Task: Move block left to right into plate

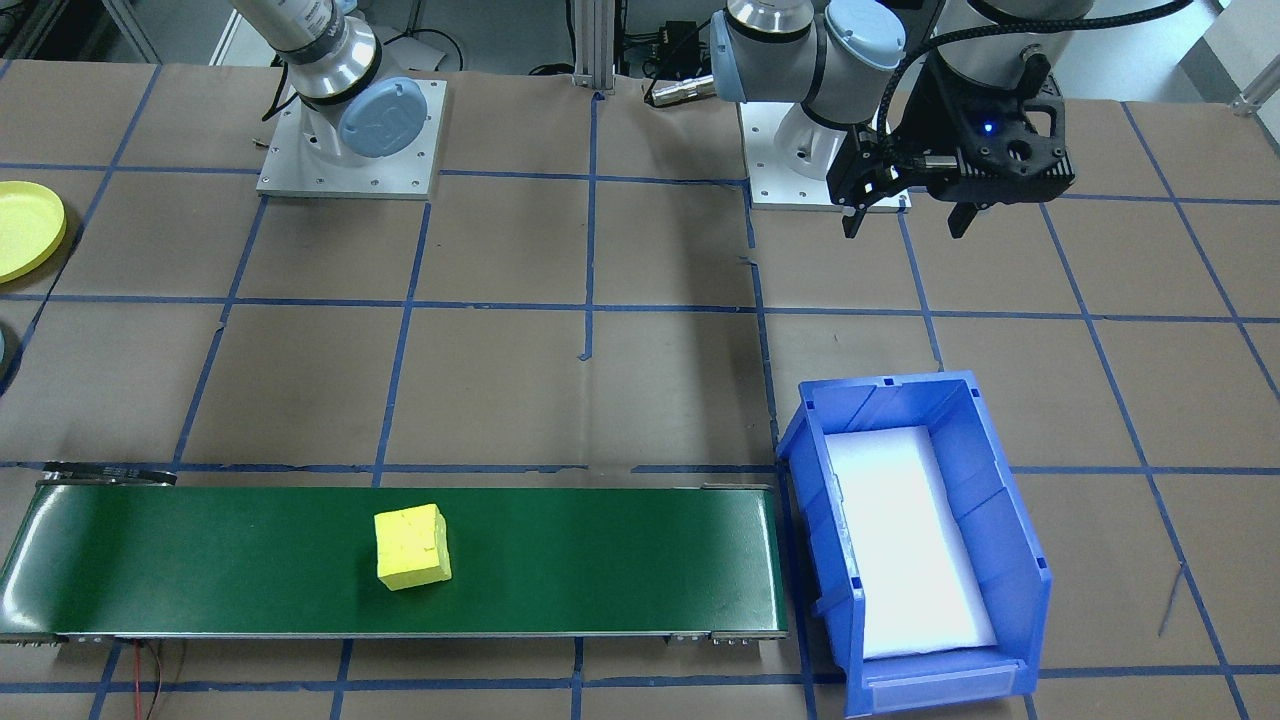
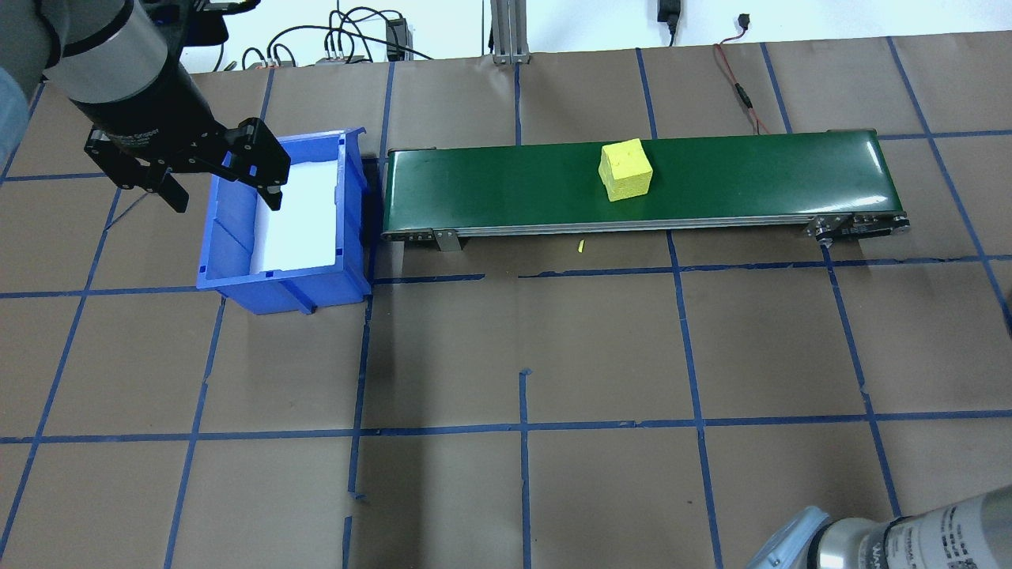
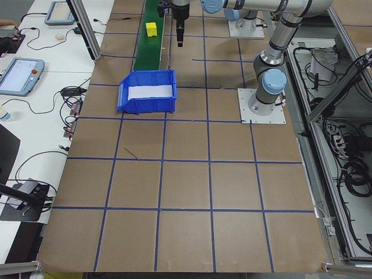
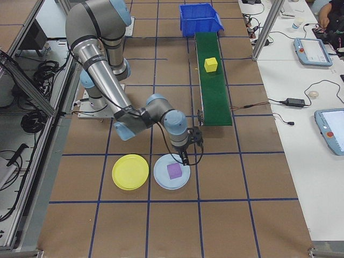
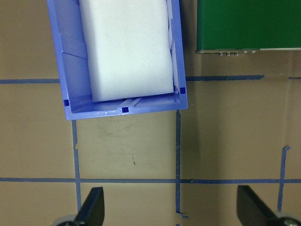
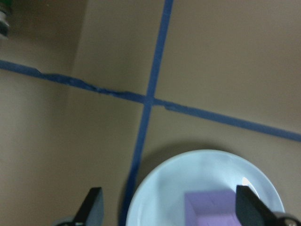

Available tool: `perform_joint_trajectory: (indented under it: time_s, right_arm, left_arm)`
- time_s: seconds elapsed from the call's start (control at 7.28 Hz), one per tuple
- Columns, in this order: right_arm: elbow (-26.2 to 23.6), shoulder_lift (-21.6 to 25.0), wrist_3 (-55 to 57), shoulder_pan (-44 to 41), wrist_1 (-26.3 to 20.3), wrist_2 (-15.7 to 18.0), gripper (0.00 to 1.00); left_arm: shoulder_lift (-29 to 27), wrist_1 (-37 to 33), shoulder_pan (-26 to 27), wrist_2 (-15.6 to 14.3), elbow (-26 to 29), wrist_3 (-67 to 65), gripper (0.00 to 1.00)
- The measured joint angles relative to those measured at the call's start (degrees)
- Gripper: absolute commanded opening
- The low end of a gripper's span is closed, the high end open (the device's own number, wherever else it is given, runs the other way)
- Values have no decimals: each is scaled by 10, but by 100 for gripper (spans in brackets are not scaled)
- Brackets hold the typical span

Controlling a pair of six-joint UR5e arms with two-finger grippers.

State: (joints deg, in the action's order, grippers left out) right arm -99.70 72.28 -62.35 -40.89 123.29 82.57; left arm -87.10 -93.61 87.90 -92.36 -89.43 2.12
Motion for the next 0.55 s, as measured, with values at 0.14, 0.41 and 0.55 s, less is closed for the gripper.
perform_joint_trajectory:
  time_s: [0.14, 0.41, 0.55]
  right_arm:
    - [11, 17, 85, -67, -12, -10, 100]
    - [36, 29, 249, -169, -27, -50, 100]
    - [42, 28, 309, -197, -28, -77, 100]
  left_arm:
    - [0, 0, 0, 0, -1, -1, 100]
    - [-1, 0, 0, -1, -2, -2, 100]
    - [-1, 0, 0, -2, -2, -2, 100]
